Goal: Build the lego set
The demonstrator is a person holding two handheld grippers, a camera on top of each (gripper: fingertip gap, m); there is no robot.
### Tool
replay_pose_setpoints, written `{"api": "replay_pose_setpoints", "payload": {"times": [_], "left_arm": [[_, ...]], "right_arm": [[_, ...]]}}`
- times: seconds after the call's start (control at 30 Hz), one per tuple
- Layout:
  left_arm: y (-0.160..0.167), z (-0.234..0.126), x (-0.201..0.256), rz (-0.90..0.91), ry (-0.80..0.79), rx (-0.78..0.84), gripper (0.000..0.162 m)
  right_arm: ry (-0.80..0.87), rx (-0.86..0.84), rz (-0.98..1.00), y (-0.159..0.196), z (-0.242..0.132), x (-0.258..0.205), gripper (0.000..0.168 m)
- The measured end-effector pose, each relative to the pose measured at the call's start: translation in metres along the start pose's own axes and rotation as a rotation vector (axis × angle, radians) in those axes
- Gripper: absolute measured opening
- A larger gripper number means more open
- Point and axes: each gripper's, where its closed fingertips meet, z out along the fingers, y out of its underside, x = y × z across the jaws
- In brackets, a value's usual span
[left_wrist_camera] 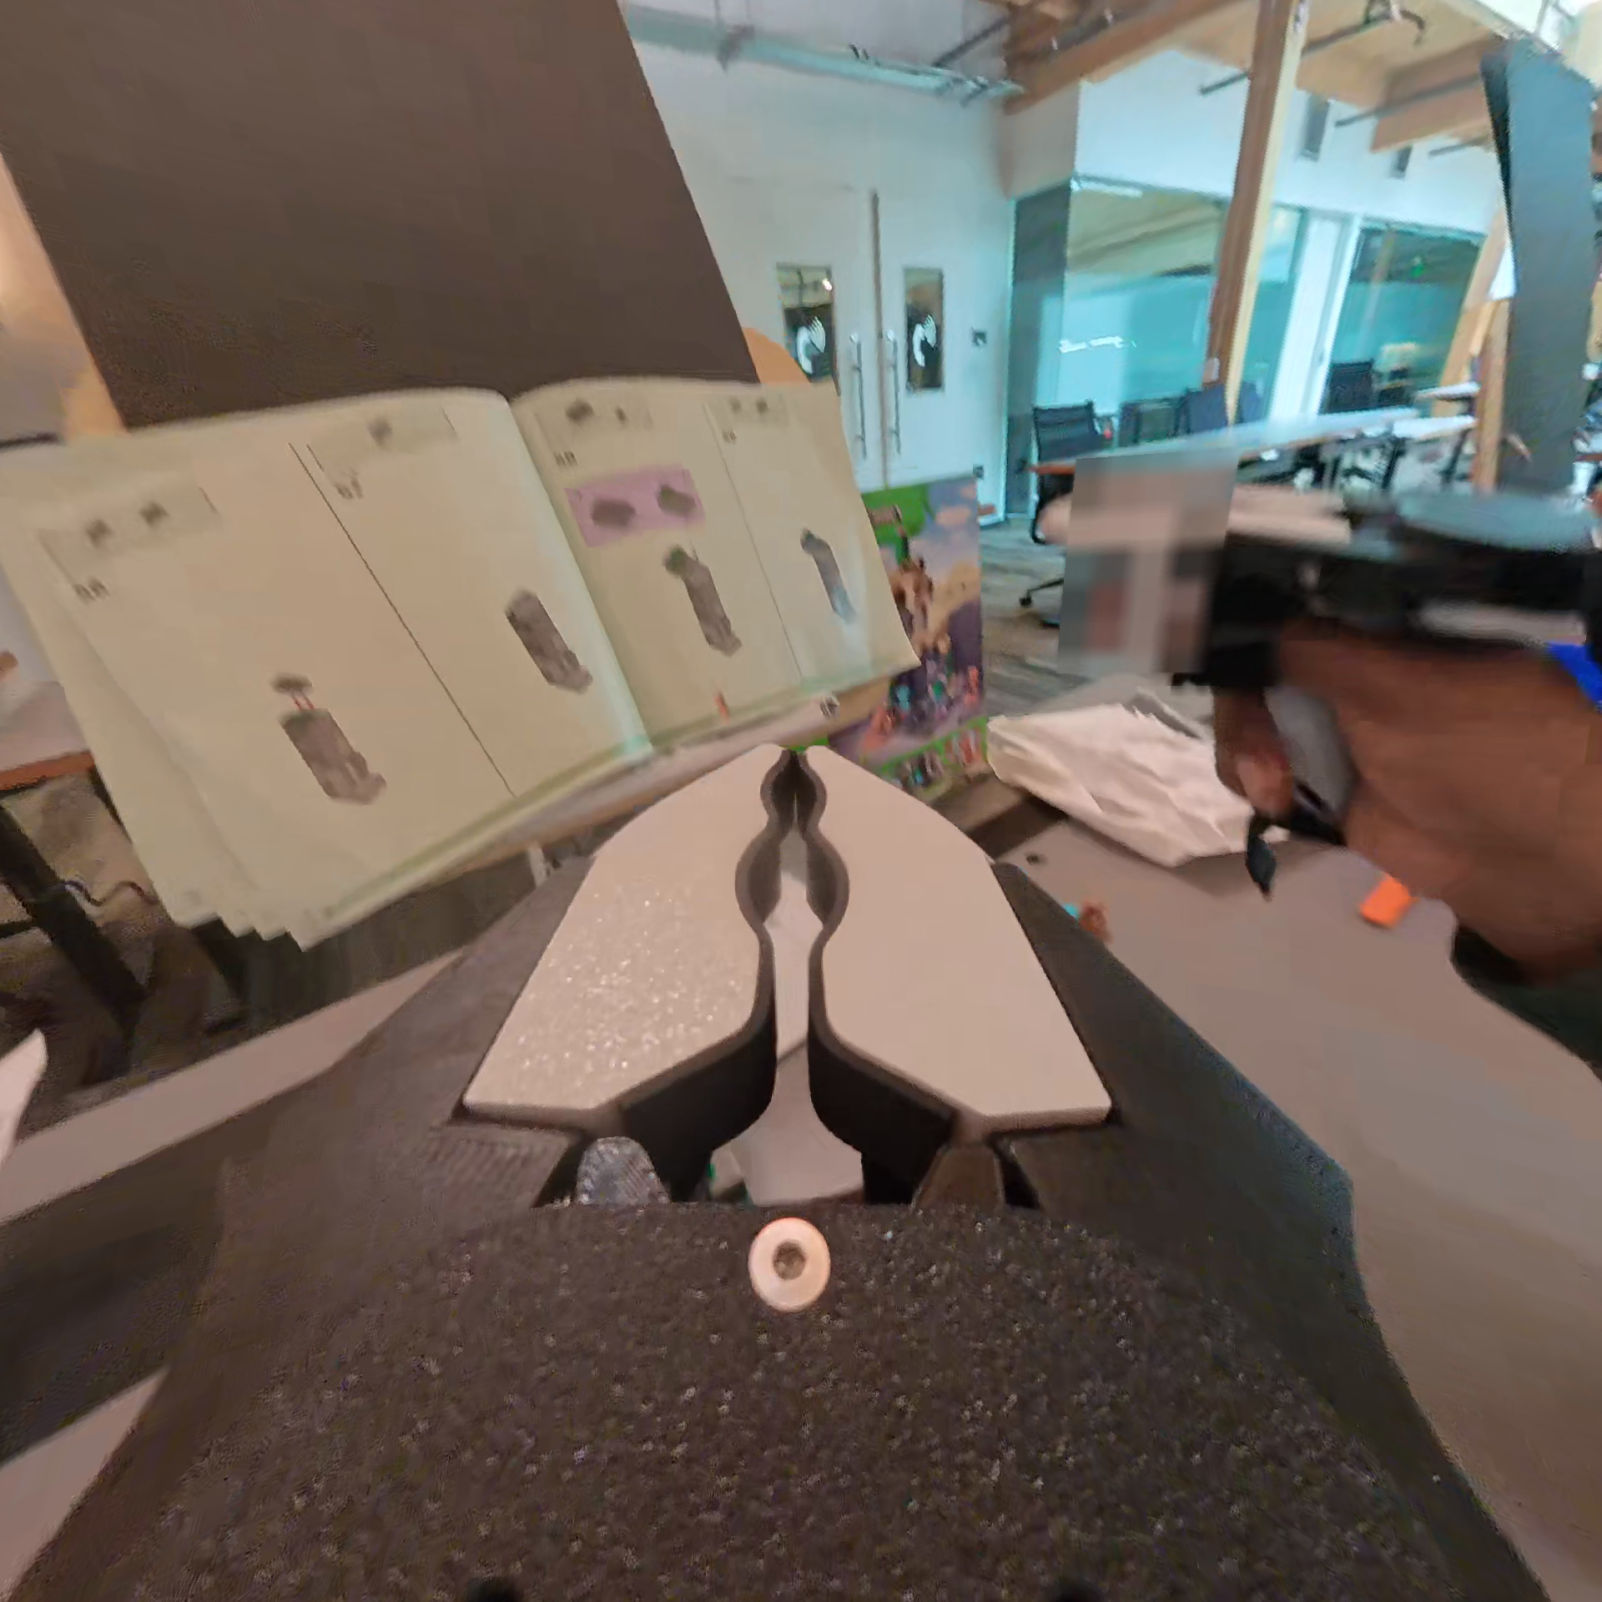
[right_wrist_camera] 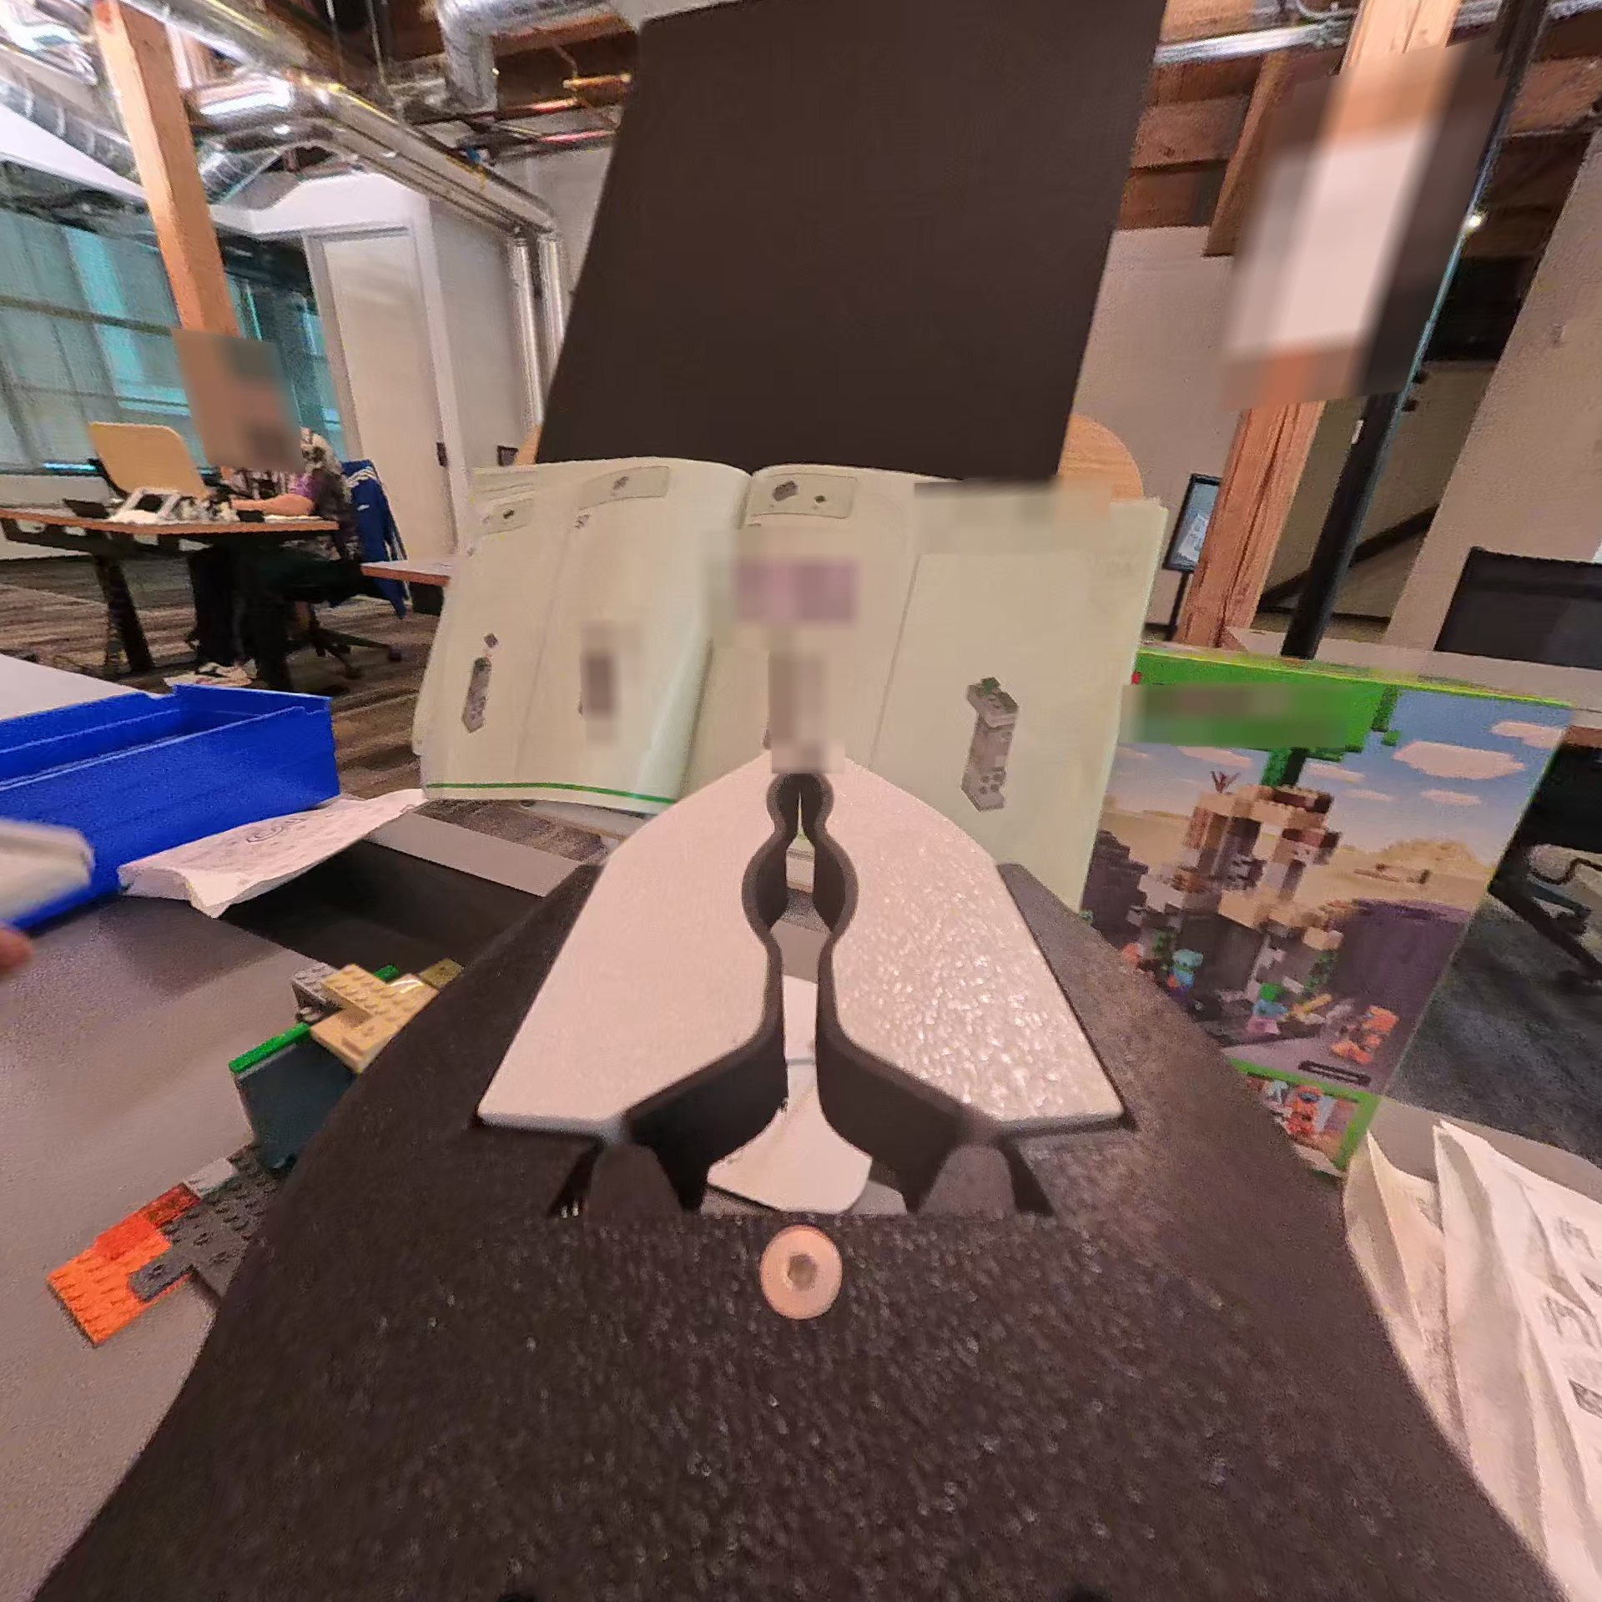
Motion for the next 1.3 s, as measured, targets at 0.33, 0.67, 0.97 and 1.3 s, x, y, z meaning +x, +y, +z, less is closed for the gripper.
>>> {"api": "replay_pose_setpoints", "payload": {"times": [0.33, 0.67, 0.97, 1.3], "left_arm": [[0.012, 0.012, -0.042, -0.032, -0.149, 0.021, 0.0], [0.018, 0.001, -0.063, -0.16, -0.149, 0.041, 0.0], [0.023, 0.003, -0.061, -0.147, -0.144, 0.027, 0.0], [0.026, 0.004, -0.055, -0.139, -0.133, 0.025, 0.0]], "right_arm": [[0.057, -0.051, 0.004, 0.032, -0.003, 0.034, 0.0], [0.053, -0.069, -0.015, 0.042, -0.002, 0.027, 0.0], [0.059, -0.082, -0.012, 0.046, -0.001, 0.025, 0.0], [0.015, -0.027, -0.013, 0.036, -0.008, 0.022, 0.002]]}}
